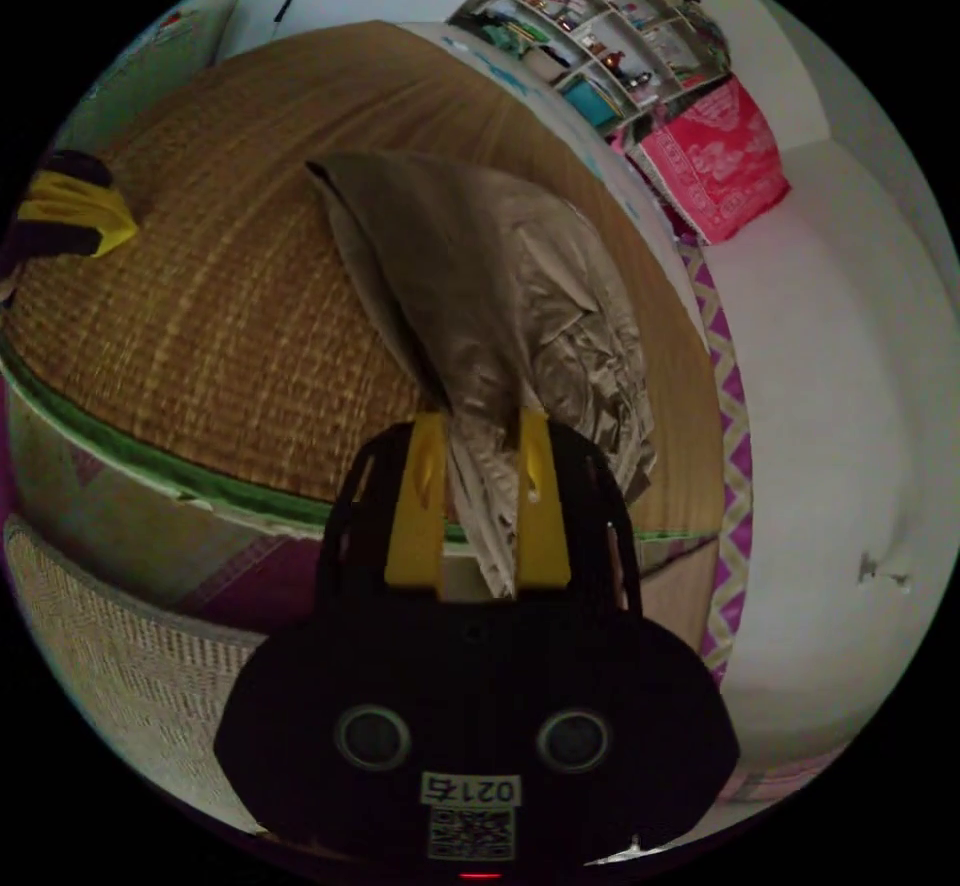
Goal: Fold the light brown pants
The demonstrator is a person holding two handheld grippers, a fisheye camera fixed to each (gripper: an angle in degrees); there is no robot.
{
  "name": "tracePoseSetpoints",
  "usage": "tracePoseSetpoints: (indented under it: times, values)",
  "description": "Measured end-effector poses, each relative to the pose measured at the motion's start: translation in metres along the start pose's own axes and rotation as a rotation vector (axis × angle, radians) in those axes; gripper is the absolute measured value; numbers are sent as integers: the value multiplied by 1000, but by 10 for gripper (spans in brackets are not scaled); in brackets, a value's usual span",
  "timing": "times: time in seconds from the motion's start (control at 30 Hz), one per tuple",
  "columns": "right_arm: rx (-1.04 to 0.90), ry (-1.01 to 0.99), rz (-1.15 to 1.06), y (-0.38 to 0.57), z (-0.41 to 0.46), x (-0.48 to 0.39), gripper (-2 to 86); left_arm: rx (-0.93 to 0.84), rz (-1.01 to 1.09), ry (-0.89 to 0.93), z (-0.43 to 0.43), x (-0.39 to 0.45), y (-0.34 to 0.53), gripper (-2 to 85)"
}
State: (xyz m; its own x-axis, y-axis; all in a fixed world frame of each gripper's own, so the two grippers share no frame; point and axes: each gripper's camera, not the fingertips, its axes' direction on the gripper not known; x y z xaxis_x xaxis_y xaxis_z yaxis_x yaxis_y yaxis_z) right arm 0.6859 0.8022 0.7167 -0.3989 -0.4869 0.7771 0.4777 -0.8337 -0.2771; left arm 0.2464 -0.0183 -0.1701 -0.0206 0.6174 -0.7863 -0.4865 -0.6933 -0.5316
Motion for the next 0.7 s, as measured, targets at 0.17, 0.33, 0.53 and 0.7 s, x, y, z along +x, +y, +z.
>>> tracePoseSetpoints:
  times: [0.17, 0.33, 0.53, 0.7]
  values:
    - [-27, 153, -41, -10, 15, -25, 14, 0, 5, -11, 3, -1, -1, -10]
    - [-28, 220, 18, 3, -41, 31, -2, -1, -3, 3, 6, -4, -1, -10]
    - [-154, 340, -26, 112, -171, 104, -3, -2, -4, 8, 11, 1, -2, -10]
    - [-295, 357, 43, 269, -289, 103, -5, -5, -3, 23, 15, 7, -3, -10]
